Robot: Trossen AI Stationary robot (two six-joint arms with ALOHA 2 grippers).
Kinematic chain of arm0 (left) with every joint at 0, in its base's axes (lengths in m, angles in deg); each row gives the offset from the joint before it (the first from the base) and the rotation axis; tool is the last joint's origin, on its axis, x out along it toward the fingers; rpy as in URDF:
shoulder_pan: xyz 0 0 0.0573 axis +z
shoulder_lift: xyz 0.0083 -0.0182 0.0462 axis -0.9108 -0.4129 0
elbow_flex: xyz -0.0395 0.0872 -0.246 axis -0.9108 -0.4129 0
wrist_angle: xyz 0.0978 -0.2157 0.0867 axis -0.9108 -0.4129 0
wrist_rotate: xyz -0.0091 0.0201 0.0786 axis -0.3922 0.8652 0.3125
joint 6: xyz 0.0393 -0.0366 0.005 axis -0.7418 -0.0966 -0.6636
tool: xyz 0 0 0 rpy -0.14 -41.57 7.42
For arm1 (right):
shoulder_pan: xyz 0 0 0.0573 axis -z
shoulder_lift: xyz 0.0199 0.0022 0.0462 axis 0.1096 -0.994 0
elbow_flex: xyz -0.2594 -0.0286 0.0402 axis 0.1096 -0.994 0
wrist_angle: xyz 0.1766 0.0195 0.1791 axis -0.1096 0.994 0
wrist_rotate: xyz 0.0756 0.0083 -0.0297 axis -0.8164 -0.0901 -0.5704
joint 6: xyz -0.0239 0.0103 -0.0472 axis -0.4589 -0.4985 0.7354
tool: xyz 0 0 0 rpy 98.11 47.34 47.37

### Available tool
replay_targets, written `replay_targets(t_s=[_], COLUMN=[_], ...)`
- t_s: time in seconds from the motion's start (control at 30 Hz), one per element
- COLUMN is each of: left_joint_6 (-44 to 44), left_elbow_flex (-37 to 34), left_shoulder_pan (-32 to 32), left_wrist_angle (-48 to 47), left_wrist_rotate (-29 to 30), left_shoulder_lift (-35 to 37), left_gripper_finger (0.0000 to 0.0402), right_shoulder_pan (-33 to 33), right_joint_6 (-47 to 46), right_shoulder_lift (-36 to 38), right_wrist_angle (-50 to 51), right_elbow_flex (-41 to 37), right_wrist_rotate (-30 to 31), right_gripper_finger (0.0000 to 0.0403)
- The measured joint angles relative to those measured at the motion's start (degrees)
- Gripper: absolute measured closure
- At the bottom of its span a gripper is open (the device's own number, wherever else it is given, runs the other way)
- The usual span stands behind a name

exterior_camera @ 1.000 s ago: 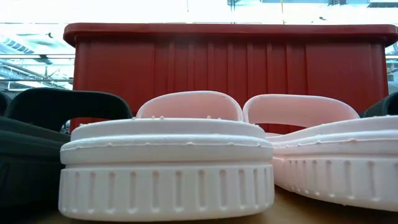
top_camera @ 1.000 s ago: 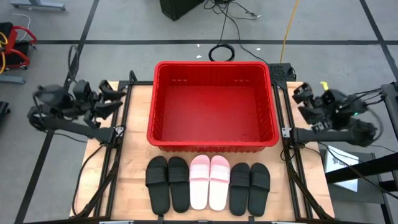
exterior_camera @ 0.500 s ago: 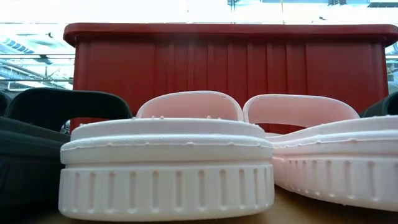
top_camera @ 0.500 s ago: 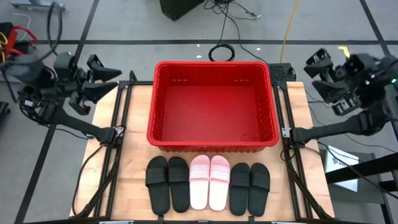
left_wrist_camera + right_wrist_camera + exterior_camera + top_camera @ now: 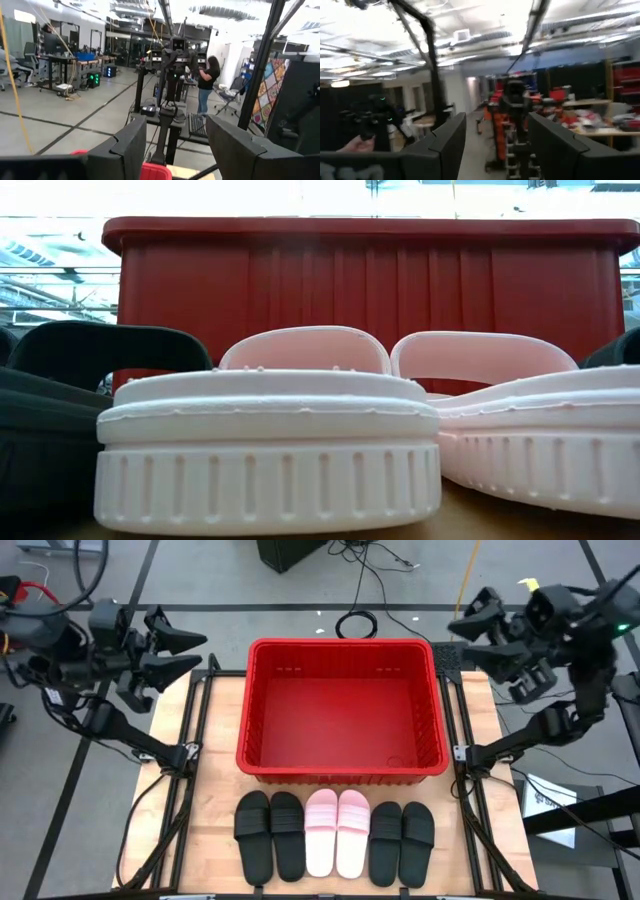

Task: Pick and place slides into bin
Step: Put the black slipper into the red bin

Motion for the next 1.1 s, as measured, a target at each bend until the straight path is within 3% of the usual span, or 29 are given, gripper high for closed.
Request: replay_targets(t_s=[0.23,0.6,0.77,1.1], left_joint_6=[1.95,2.21,6.80,14.69], left_elbow_flex=[1.25,1.29,1.29,1.29], left_shoulder_pan=[3.09,3.64,3.64,3.64], left_wrist_angle=[-2.17,-0.54,-0.54,4.38], left_wrist_rotate=[-3.75,-3.93,-3.95,-3.89], left_shoulder_lift=[-2.36,-2.18,-2.15,-3.04], left_gripper_finger=[0.0197,0.0197,0.0197,0.0197], right_shoulder_pan=[4.95,5.31,5.31,5.31], right_joint_6=[-3.18,-3.37,-6.35,-14.67], right_shoulder_lift=[-2.16,-2.31,-2.36,-2.29], right_wrist_angle=[1.94,-2.75,-2.86,-16.09], right_elbow_flex=[0.34,-0.64,-1.91,-10.00], right_wrist_rotate=[-1.90,-1.84,-1.80,-1.78], right_gripper_finger=[0.0202,0.0202,0.0202,0.0202])
